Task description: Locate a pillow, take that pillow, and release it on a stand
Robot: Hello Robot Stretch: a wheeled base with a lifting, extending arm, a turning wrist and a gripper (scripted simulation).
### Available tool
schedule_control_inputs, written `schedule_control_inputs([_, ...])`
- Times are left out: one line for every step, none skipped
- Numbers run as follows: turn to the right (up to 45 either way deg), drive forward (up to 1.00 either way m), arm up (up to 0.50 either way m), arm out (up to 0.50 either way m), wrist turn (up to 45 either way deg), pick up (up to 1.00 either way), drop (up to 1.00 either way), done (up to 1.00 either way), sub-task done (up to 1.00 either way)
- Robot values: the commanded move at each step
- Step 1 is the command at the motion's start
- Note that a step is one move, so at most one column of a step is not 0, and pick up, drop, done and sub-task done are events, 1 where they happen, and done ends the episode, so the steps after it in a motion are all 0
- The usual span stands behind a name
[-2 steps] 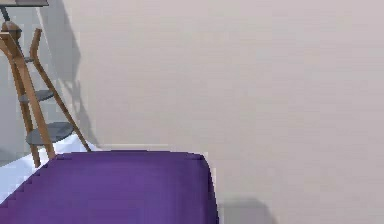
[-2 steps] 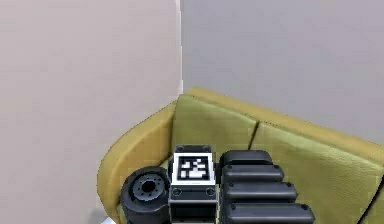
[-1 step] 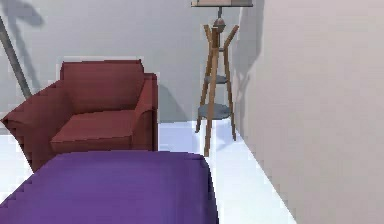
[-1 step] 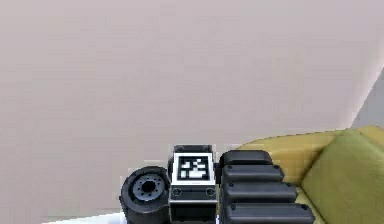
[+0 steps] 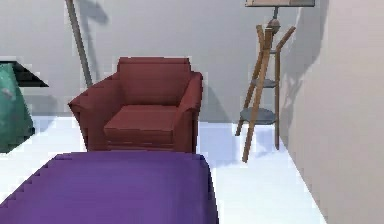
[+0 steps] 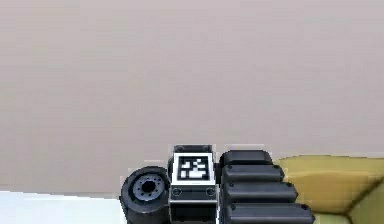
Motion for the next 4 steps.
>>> schedule_control_inputs([0.0,0.15,0.00,0.00,0.0,0.00,0.00,0.00,0.00])
schedule_control_inputs([-45.0,0.00,0.00,0.00,0.0,0.00,0.00,0.00,0.00])
schedule_control_inputs([-45.0,0.00,0.00,0.00,0.0,0.00,0.00,0.00,0.00])
schedule_control_inputs([0.0,1.00,0.00,0.00,0.0,0.00,0.00,0.00,0.00])
